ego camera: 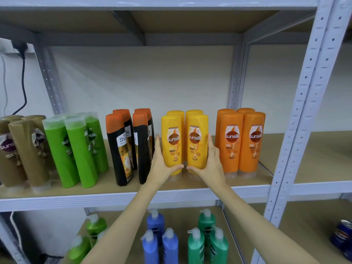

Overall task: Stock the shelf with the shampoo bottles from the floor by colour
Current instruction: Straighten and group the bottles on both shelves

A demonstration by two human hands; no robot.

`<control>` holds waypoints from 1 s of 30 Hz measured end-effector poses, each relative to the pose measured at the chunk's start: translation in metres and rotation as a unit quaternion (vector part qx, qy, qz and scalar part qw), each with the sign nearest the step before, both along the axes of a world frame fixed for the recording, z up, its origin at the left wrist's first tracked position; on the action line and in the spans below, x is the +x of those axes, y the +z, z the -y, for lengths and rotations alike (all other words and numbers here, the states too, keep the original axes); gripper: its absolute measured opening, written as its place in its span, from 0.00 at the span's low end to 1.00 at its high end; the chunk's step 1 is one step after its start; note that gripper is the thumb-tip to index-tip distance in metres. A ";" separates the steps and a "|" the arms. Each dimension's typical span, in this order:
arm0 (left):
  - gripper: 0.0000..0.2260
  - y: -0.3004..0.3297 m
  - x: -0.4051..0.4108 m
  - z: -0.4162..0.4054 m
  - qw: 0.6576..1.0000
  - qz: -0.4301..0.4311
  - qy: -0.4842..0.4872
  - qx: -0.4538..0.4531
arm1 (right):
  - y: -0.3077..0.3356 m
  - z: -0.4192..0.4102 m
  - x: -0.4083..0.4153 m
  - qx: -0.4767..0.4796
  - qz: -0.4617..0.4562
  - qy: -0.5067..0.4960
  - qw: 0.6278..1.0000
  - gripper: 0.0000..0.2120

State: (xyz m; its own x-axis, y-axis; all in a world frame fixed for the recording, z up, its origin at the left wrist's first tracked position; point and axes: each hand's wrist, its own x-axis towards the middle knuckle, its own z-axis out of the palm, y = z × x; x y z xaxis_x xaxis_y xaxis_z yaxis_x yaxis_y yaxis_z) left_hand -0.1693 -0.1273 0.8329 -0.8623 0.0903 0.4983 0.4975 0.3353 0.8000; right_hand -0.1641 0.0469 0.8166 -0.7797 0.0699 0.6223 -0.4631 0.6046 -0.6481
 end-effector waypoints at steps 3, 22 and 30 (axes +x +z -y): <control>0.49 -0.002 -0.003 -0.004 1.000 -0.003 0.023 -0.012 | -0.003 0.002 -0.002 0.015 0.013 -0.010 1.000 0.55; 0.42 -0.006 -0.002 -0.006 1.000 -0.005 0.014 0.001 | -0.005 -0.010 0.000 0.038 0.063 0.066 0.995 0.56; 0.43 -0.006 -0.002 -0.008 1.000 -0.002 0.007 0.006 | -0.002 -0.011 0.000 0.026 0.059 0.083 0.994 0.55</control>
